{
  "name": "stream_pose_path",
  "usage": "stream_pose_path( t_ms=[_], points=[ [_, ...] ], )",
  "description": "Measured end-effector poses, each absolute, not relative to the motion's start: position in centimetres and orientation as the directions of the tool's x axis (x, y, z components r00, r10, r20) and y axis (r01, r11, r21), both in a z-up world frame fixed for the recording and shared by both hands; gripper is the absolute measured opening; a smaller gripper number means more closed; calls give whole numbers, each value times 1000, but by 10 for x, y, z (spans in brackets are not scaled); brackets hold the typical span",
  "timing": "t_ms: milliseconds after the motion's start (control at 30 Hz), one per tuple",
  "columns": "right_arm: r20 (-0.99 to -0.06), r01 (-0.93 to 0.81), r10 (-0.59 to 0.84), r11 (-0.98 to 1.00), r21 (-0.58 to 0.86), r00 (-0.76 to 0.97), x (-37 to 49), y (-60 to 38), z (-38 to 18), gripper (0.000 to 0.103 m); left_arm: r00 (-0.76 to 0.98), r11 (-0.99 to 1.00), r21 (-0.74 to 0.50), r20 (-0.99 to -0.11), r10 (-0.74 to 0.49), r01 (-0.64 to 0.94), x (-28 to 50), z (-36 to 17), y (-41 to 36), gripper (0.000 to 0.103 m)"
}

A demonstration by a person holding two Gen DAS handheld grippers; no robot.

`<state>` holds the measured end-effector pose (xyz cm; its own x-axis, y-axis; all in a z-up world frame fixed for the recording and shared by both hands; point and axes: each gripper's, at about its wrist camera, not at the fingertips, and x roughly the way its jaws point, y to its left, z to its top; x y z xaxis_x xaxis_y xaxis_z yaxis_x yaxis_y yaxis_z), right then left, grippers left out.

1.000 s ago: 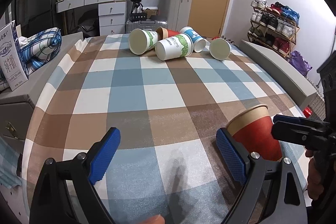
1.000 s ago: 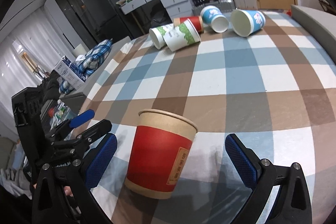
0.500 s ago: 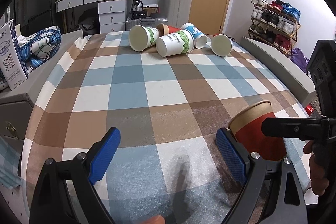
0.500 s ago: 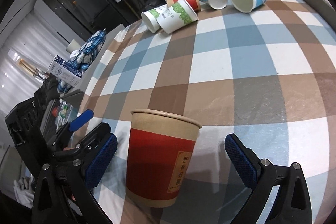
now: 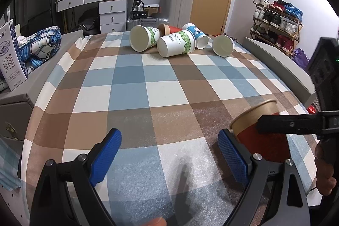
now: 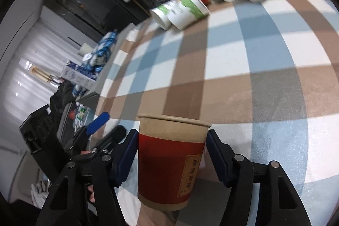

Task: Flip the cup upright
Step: 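Open the left tool and close the right tool around the red cup, then rotate the red cup upright with the right tool and lower it onto the table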

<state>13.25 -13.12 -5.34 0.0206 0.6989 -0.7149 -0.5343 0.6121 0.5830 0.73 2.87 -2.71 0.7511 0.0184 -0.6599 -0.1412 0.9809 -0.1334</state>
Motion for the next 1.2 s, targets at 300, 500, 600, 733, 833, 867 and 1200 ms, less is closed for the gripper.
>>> stream_pose_path(
  t_ms=[300,500,600,733,833,867,1200],
  points=[
    [-670,-639,699,639,429,249,126,-127,-31,63,751,981,-134,-661,17,-141,7,-28,28,90],
    [-689,-644,646,687,337,329,127,-119,-36,61,751,981,-135,-660,16,-140,7,-29,28,90],
    [-689,-657,631,693,296,356,124,-118,-35,61,750,981,-136,-661,15,-140,7,-30,28,90],
    [-695,-667,616,697,262,371,122,-119,-36,61,749,981,-134,-662,15,-137,7,-29,26,90],
    [-691,-677,620,690,255,372,118,-120,-36,61,749,982,-133,-662,14,-136,7,-29,25,90],
    [-689,-682,621,688,249,375,117,-121,-35,61,749,982,-133,-662,14,-135,7,-29,25,90],
    [-665,-727,630,660,188,400,97,-127,-30,61,749,982,-134,-663,10,-131,7,-30,24,90]
  ],
)
